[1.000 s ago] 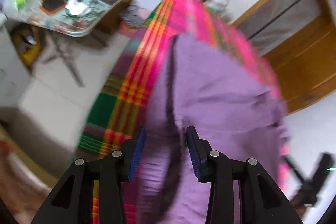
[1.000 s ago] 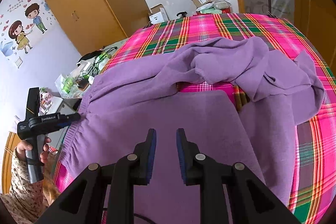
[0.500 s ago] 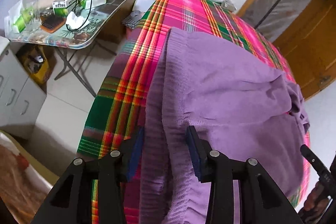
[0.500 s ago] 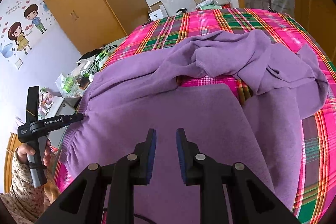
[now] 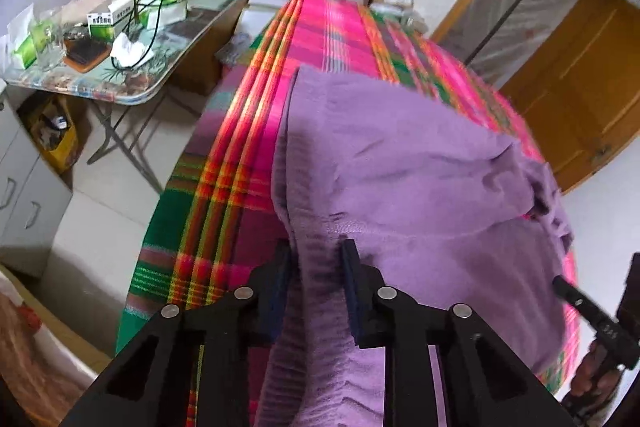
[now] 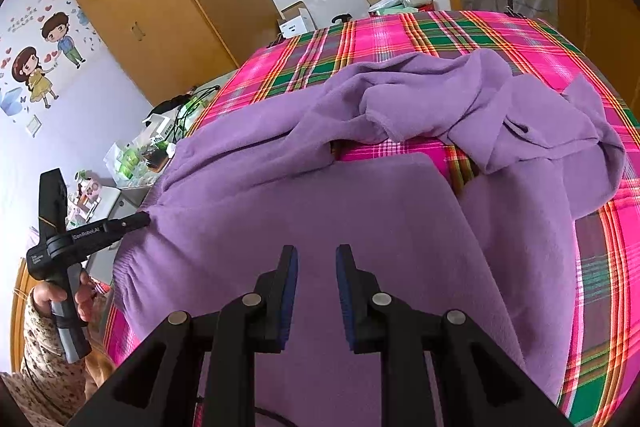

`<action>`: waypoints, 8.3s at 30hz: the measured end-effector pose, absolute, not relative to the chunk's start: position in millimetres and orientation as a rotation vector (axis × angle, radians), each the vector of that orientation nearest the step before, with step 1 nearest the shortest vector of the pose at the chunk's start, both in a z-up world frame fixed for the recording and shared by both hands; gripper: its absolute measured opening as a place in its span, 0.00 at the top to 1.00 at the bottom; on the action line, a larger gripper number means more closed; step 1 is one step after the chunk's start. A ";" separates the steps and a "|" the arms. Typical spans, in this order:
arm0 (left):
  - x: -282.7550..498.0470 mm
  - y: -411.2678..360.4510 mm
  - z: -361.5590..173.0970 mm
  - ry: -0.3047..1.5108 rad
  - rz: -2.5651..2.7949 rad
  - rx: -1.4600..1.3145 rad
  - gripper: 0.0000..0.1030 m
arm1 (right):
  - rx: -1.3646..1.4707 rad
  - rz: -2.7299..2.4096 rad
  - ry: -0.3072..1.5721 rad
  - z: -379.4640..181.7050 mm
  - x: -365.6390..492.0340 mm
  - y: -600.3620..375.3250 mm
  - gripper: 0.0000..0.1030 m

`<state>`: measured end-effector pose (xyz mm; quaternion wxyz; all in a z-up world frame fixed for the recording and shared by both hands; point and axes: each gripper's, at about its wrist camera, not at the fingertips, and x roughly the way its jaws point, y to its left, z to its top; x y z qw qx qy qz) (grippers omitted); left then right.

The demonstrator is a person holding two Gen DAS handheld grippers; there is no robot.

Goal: Fold clothes

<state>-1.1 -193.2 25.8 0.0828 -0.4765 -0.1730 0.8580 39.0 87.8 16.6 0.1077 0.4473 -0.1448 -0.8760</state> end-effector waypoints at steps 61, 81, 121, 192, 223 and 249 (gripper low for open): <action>127.1 -65.6 30.1 -0.103 2.531 -1.301 0.73 | 1.308 -2.865 -0.377 -13.9 126.5 255.6 0.80; 95.2 -15.3 6.1 -0.174 2.367 -1.213 0.73 | 1.335 -2.883 -0.595 -20.1 25.6 287.1 0.71; 91.7 -27.0 6.3 -0.219 2.411 -1.205 0.73 | 1.133 -2.989 -0.602 3.2 65.6 304.1 0.95; 142.2 -244.5 -16.5 -1.316 2.392 -1.254 0.54 | 1.030 -2.412 0.358 -28.3 156.7 -23.2 0.61; 160.0 -292.7 -12.8 -1.315 2.581 -1.120 0.92 | 0.967 -2.307 0.425 -15.7 176.6 -89.8 0.93; 150.5 -173.8 47.8 -0.762 2.667 -1.054 0.90 | 1.164 -3.285 -0.128 7.7 225.9 247.3 0.78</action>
